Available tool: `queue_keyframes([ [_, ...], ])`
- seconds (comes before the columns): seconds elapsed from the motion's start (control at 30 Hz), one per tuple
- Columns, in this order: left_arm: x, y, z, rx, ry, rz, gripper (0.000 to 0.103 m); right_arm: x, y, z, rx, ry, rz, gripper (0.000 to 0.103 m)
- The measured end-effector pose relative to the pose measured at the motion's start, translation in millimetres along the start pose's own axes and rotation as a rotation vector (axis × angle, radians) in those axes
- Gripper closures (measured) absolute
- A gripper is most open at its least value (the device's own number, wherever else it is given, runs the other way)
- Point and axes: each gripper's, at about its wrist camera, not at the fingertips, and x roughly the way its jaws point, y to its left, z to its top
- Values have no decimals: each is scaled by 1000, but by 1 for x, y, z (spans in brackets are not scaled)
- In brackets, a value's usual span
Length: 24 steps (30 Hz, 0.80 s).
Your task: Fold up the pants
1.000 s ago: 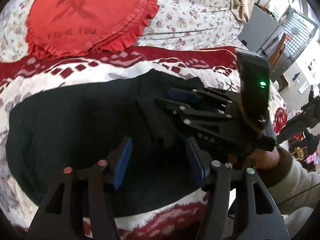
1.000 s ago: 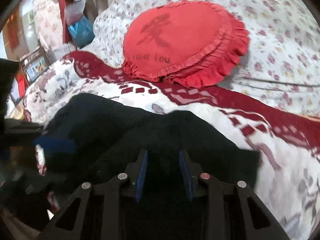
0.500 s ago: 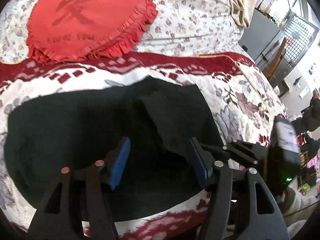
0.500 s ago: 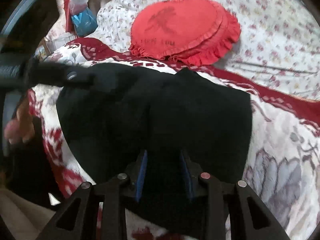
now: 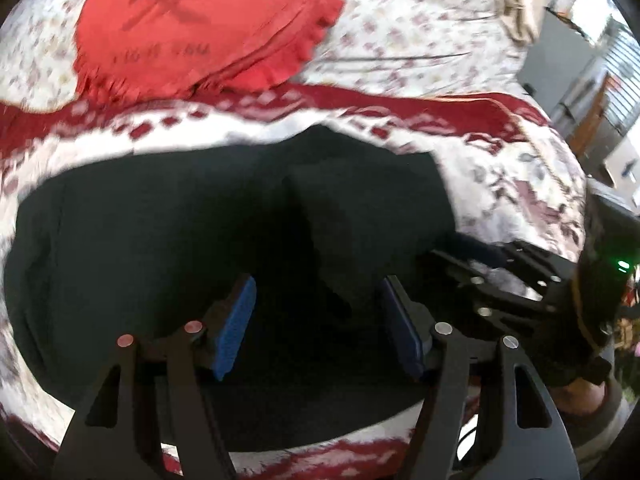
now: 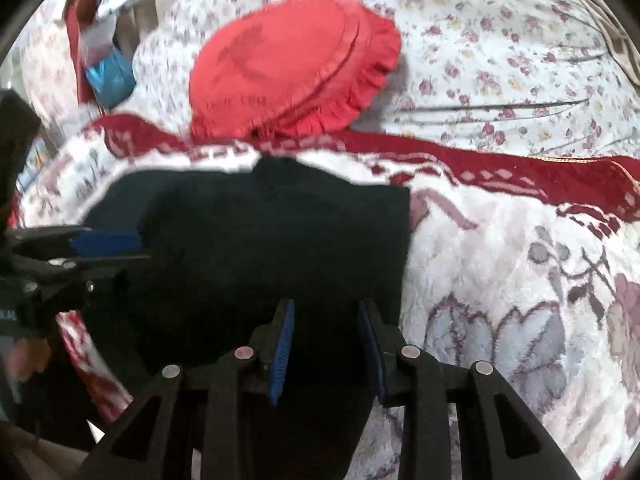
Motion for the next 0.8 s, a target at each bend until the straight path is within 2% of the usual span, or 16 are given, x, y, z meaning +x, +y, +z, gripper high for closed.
queue_keyframes([
  [0.13,1,5,-3,-21,-2,-21,37,-5,3,1,-20,-3,-10,71],
  [0.4,-1,3,-5,-23,-17,-18,37,-32,10,-2,6,-31,51,70],
  [0.6,-3,4,-4,-27,-18,-22,37,-20,19,-8,-13,26,58,70],
  [0.8,-13,9,-5,-38,-34,-15,37,-22,16,4,8,8,63,70],
])
